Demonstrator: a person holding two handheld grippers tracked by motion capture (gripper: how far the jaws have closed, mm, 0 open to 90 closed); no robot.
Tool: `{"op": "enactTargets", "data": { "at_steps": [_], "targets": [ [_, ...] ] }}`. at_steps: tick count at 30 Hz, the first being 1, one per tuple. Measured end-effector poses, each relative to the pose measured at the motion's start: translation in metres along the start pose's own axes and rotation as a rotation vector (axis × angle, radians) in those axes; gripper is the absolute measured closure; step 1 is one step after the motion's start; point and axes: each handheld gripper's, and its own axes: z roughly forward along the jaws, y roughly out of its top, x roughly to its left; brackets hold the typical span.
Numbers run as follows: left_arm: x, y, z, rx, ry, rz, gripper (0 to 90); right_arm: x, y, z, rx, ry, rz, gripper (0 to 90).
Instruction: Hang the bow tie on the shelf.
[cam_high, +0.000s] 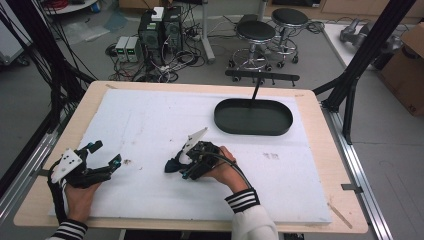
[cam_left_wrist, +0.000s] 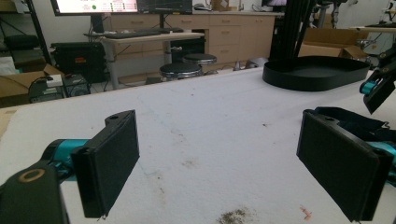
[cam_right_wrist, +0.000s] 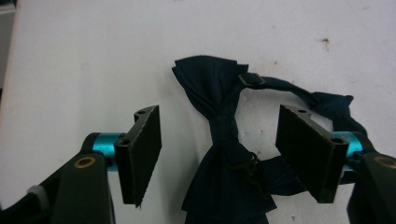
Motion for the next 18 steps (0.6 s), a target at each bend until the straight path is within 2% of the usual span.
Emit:
{"op": "enactTargets", "data": {
  "at_steps": [5, 8, 15, 18],
  "targets": [
    [0.0, 0.0, 0.0, 0.001, -0.001, -0.001, 13.4, -0.001, 0.002, 0.008, 0.039, 0.008, -0.005, 33.8],
    [0.0, 0.0, 0.0, 0.0, -0.001, -0.002, 13.4, -0.001, 0.003, 0.015, 0.075, 0.003, -0.046, 38.9],
    [0.0, 0.0, 0.0, -0.001, -0.002, -0.002, 13.4, -0.002, 0.007, 0.017, 0.101, -0.011, -0.075, 48.1],
    [0.0, 0.0, 0.0, -0.001, -0.002, -0.003, 13.4, -0.002, 0.01, 0.017, 0.132, -0.009, -0.075, 49.5]
  ]
}}
